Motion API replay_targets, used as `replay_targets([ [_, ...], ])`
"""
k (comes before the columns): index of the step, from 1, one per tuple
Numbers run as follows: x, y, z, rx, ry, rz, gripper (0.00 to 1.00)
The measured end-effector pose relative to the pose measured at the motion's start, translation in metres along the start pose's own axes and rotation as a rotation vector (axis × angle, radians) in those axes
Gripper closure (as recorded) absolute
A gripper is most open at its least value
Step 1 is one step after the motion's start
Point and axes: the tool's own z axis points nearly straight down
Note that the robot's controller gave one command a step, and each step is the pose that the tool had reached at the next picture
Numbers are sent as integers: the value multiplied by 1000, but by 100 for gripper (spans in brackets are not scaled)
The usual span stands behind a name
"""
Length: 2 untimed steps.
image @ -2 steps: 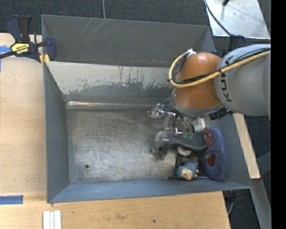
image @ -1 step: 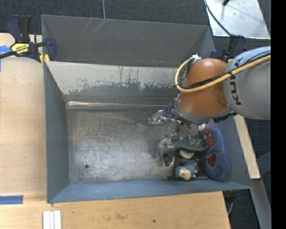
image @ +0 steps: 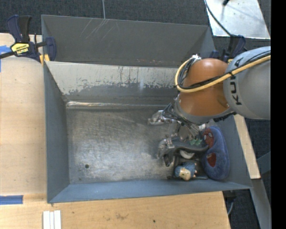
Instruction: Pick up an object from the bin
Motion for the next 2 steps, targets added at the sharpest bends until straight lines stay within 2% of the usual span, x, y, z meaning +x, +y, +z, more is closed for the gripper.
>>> replay_targets([
  [1, 1, 0, 1, -1, 5, -15, 0],
  [2, 1, 0, 0, -1, 1, -19, 0],
])
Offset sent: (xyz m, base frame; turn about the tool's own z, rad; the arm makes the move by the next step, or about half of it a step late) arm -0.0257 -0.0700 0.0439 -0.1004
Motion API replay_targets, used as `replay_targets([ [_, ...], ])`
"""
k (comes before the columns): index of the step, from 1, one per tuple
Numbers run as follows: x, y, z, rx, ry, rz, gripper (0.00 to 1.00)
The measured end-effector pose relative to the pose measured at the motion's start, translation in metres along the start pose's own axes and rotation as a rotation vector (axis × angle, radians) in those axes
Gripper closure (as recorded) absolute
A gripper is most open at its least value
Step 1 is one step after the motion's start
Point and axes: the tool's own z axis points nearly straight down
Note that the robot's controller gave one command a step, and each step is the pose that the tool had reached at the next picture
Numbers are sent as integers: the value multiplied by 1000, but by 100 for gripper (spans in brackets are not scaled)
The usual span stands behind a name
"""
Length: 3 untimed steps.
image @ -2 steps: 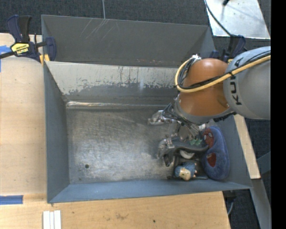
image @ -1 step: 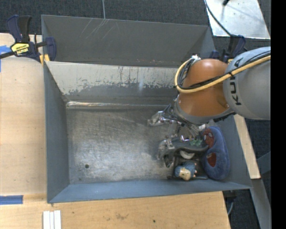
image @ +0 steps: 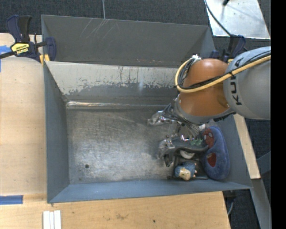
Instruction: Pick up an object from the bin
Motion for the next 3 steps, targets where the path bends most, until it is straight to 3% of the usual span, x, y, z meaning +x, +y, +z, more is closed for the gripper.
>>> replay_targets([
  [2, 2, -6, 1, 6, 5, -66, 0],
  [3, 27, -98, -35, 26, 15, -367, 0],
])
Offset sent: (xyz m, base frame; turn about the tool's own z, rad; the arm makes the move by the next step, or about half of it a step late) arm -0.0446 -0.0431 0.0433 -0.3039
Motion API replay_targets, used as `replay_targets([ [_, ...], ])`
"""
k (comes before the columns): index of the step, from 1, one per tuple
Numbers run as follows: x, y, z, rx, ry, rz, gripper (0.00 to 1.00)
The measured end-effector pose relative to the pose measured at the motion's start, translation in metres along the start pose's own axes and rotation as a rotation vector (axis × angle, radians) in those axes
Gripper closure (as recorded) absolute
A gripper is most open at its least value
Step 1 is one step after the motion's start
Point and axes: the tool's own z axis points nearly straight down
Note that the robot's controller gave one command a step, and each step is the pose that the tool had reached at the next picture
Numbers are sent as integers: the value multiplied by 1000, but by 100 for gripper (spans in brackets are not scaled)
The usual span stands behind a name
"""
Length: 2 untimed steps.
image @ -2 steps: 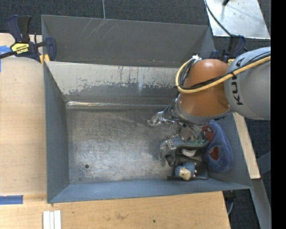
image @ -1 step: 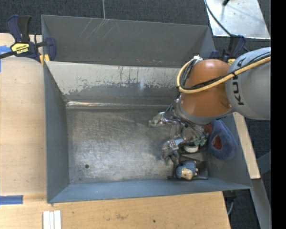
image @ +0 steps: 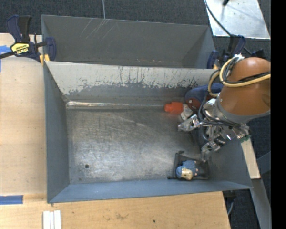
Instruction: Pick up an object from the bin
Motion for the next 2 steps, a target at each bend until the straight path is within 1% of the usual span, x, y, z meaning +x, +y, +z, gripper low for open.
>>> replay_targets([
  [1, 51, 27, 7, 1, -6, 66, 0],
  [2, 26, 45, 45, 11, -15, -123, 0],
])
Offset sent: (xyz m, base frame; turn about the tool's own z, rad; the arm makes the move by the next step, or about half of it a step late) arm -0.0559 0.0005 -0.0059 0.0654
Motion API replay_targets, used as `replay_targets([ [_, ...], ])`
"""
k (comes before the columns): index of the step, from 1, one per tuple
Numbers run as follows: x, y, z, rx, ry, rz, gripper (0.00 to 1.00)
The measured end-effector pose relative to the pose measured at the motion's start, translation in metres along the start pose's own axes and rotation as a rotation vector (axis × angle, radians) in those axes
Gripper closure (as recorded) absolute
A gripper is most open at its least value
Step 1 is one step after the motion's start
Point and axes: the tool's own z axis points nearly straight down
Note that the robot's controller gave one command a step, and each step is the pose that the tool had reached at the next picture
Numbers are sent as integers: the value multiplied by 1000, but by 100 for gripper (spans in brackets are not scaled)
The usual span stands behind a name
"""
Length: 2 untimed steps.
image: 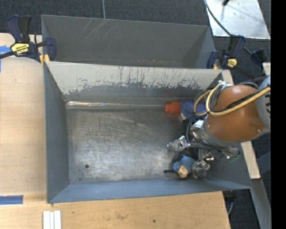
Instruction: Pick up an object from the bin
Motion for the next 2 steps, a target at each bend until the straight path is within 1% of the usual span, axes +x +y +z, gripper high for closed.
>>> replay_targets([
  [1, -2, 0, -1, 1, -6, 1, 100],
  [2, 4, -12, -166, 1, -2, -120, 100],
])
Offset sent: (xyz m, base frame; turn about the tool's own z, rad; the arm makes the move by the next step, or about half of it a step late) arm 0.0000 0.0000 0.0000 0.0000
